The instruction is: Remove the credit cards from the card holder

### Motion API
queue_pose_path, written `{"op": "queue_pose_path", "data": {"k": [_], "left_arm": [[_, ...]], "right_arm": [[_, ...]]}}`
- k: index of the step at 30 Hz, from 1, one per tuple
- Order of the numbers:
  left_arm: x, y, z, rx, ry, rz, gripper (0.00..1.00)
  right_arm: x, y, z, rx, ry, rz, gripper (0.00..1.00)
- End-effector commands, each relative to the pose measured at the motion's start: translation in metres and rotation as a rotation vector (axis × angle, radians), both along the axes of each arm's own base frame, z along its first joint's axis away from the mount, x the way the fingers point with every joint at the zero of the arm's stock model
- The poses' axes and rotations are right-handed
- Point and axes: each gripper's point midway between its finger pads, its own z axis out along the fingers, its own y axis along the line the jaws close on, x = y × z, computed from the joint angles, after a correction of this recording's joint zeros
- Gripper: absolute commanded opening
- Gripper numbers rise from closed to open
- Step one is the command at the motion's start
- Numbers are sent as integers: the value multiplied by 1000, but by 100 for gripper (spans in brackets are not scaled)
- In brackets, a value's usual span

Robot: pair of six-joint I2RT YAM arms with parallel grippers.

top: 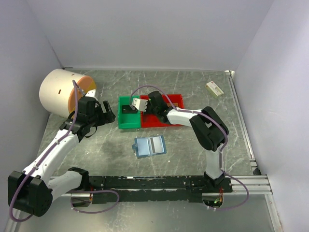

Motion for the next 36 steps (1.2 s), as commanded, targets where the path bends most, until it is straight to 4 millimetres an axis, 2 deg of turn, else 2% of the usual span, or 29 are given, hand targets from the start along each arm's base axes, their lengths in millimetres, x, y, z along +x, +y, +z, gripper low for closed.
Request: {"op": "queue_pose_path", "data": {"k": [1, 12, 16, 21, 24, 36], "left_arm": [[2, 1, 11, -6, -22, -8, 93], [3, 0, 5, -9, -1, -13, 92], [3, 0, 4, -4, -1, -12, 92], [5, -1, 3, -6, 6, -22, 92], [5, -1, 3, 2, 14, -23, 92], [5, -8, 2, -29, 21, -50, 92]], "right_arm": [[11, -6, 0, -32, -35, -33, 3], [6, -8, -9, -60, 32, -43, 19], [4, -6, -6, -38, 40, -40, 25], [3, -4, -7, -33, 61, -42, 27], [1, -5, -8, -33, 71, -41, 35], [-7, 0, 3, 13, 86, -19, 38]]}}
